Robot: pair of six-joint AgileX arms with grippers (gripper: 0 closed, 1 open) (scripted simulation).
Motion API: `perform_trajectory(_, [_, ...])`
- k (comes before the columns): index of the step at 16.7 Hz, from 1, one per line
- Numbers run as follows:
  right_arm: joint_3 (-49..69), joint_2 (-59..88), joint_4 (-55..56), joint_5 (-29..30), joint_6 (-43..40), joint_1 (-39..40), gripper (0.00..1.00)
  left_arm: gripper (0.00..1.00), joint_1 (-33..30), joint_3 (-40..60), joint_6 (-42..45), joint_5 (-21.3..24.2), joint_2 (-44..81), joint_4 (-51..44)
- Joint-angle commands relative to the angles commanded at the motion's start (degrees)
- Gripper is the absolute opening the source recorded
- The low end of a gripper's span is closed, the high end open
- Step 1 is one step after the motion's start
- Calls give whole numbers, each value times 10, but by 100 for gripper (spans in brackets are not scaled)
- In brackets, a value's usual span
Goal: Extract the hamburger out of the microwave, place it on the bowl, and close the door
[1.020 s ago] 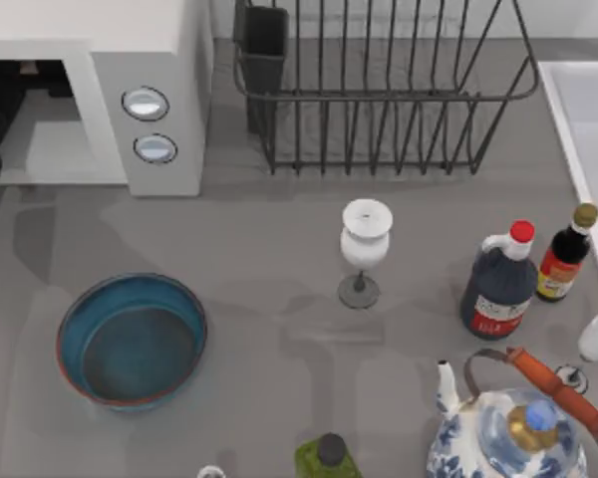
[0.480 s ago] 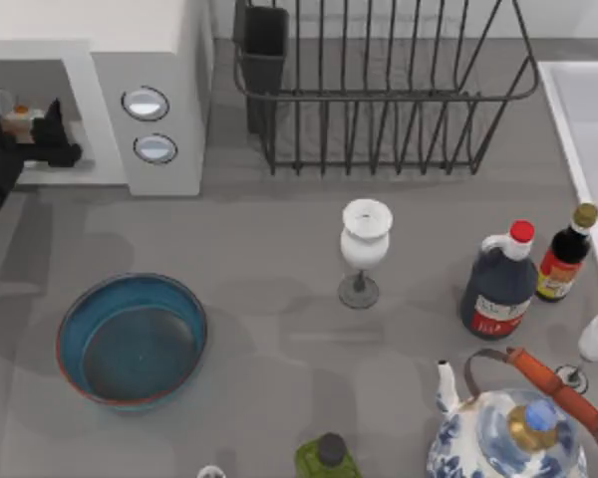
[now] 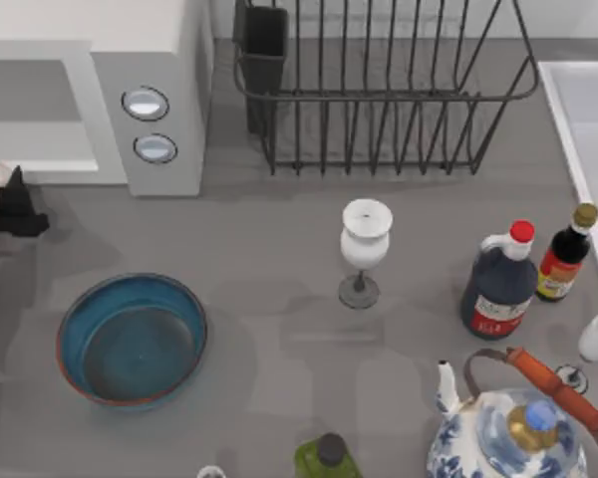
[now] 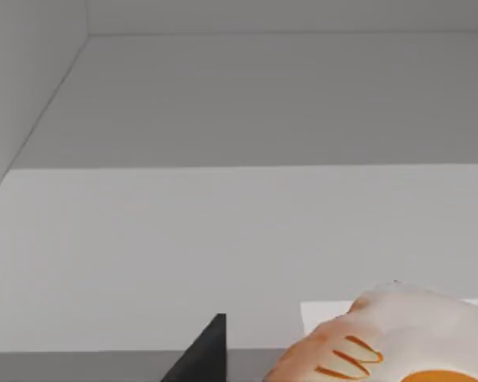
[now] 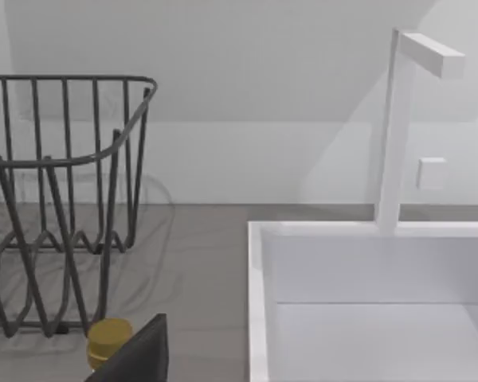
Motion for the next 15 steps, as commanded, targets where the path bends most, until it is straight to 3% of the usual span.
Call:
perform_trajectory(6, [0,0,0,0,0,0,100,0,-1,-2,4,-1,-2,0])
perform_trajectory(8, [0,0,0,0,0,0,100,0,-17,1,1,19,-16,-20])
perform_trajectory(12, [0,0,0,0,0,0,100,0,-50,7,-3,80,-90,-120])
perform_trajectory(15, [0,0,0,0,0,0,100,0,-43,8,1,71,-172,-199])
